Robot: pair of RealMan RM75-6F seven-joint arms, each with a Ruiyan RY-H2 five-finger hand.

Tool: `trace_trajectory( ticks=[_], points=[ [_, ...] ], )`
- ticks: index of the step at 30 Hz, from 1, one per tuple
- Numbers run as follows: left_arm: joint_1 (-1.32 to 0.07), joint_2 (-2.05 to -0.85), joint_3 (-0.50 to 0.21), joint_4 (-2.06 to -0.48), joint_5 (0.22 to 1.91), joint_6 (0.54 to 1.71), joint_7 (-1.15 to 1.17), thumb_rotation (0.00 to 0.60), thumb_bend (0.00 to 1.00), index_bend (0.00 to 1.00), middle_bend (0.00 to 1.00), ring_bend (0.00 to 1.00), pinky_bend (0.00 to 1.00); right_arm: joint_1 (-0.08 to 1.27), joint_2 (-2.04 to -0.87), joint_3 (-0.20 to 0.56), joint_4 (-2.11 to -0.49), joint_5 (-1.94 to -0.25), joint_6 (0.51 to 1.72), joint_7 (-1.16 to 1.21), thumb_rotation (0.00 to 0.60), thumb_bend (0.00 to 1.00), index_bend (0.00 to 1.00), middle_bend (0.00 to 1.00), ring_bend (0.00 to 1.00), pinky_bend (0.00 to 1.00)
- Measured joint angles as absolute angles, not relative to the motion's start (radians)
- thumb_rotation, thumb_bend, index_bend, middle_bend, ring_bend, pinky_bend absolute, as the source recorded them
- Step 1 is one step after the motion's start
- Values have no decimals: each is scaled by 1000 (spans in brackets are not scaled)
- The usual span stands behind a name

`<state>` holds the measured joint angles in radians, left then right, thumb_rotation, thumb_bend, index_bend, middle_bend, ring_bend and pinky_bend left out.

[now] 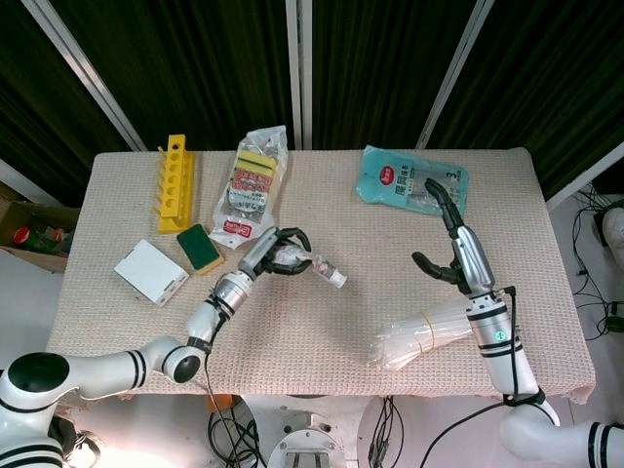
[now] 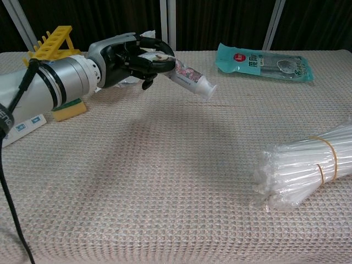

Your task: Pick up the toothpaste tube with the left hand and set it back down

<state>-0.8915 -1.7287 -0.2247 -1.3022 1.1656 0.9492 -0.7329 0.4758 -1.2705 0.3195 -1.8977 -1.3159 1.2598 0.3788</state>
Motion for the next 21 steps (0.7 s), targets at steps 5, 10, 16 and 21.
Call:
trace_trajectory(
  ticks=[5, 10, 16, 21],
  points=[
    [-867, -1783, -208, -1273, 1173, 1158, -328, 278, 146, 0, 23, 61, 162, 465, -1269, 312, -1877, -1313, 1259, 388, 134, 0, 0, 0, 0, 0],
    [-816, -1831, -178, -1197, 1269, 1439, -65, 240, 139, 0, 0, 52, 146, 448, -1260, 300, -1868, -1316, 1270, 389, 133, 0, 0, 0, 0, 0],
    [-693, -1794, -143, -1204, 1364, 1608, 41, 214, 100, 0, 4, 52, 143, 413, -1245, 273, -1849, -1333, 1297, 385, 134, 0, 0, 0, 0, 0],
    [-581, -1671, -100, -1295, 1383, 1664, 85, 178, 94, 0, 16, 52, 144, 369, -1243, 238, -1808, -1349, 1361, 278, 133, 0, 0, 0, 0, 0]
  ],
)
